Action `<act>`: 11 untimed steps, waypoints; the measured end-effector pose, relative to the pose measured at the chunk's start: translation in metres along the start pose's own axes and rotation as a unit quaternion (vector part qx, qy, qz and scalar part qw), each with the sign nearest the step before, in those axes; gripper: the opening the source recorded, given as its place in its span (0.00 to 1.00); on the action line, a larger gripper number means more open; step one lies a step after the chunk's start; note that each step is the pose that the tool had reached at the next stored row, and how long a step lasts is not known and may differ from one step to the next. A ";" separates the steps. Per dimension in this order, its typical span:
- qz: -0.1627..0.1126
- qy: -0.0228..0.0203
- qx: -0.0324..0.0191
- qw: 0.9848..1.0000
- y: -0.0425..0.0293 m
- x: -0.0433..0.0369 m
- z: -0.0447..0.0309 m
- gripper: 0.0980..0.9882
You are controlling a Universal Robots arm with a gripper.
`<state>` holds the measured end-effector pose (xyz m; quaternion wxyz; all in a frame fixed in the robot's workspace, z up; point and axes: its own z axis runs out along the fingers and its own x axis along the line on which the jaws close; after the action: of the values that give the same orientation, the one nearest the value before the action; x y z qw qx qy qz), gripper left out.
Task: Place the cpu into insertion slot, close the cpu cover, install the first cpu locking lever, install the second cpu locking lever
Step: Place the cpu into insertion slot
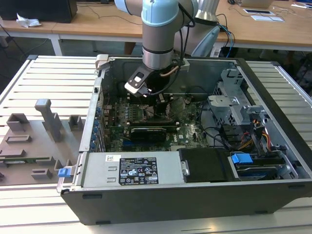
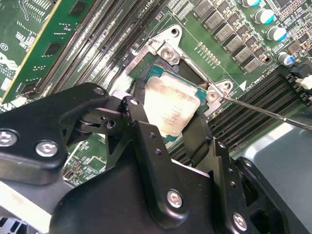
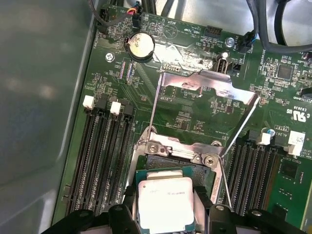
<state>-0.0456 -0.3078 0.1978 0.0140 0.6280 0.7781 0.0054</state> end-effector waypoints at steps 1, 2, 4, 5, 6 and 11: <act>0.002 0.000 0.000 1.000 0.0001 0.0000 -0.0009 0.50; 0.004 0.001 0.000 1.000 0.0001 0.0002 -0.0020 0.50; 0.015 0.000 0.000 1.000 0.0002 0.0000 -0.0043 0.50; 0.032 -0.001 0.000 0.999 0.0001 -0.0001 -0.0044 0.50; 0.046 -0.001 0.001 0.999 0.0001 -0.0001 -0.0044 0.50; 0.093 -0.002 0.001 0.996 0.0001 -0.0001 -0.0044 0.50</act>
<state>-0.0456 -0.3078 0.2022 0.0145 0.6978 0.7162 0.0041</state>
